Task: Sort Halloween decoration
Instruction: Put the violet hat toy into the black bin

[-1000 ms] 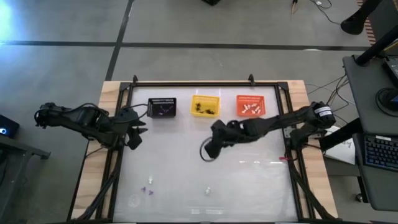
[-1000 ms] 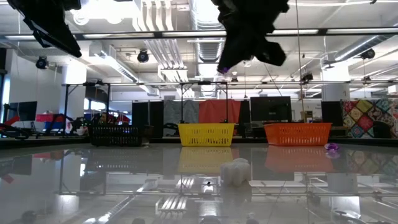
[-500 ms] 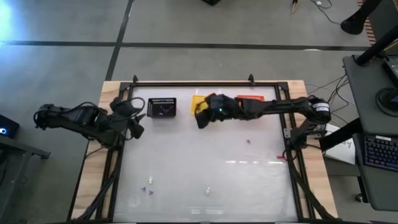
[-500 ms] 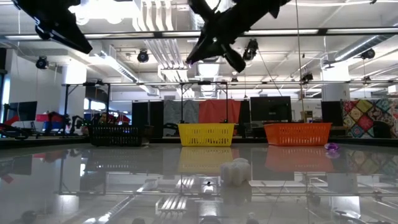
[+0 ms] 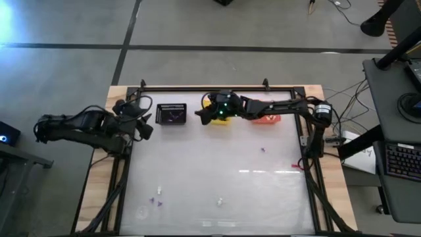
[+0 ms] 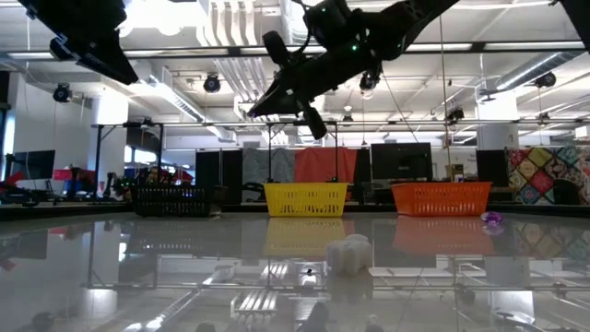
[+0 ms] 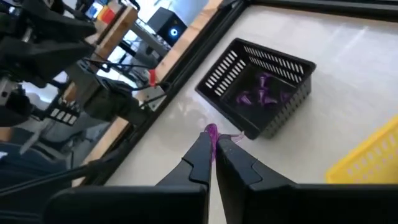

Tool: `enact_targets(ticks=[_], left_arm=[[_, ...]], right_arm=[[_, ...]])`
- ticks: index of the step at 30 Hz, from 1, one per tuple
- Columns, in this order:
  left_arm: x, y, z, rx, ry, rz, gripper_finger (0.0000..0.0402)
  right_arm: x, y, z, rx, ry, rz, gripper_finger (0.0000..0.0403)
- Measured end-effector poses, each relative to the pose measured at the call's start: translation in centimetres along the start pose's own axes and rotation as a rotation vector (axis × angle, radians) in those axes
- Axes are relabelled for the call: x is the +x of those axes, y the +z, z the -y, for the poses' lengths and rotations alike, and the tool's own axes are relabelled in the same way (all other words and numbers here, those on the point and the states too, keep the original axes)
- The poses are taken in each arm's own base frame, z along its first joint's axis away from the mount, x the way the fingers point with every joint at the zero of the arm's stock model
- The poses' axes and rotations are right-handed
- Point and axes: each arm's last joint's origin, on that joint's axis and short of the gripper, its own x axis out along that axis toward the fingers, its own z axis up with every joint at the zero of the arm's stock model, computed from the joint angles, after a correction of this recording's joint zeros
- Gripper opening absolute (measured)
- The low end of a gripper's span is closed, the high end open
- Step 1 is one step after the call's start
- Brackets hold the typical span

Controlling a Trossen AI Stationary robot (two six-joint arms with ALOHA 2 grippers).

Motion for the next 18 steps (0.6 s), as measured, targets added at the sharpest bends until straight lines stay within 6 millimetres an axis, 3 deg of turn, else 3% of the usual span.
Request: enact_targets(ticks=[10,18], left_arm=[[0.6,0.3,-0.9,-0.071,0.093,-0.01,0.0118],[0.7,0.2,-1.0,-0.074,0.102,-0.014,0.0118]], right_arm=[[4.5,2.6,1.4,-0.091,0.073,-0.034,0.0009],[7.9,3.6,1.7,-0.175,0.015,-0.147,0.0009]])
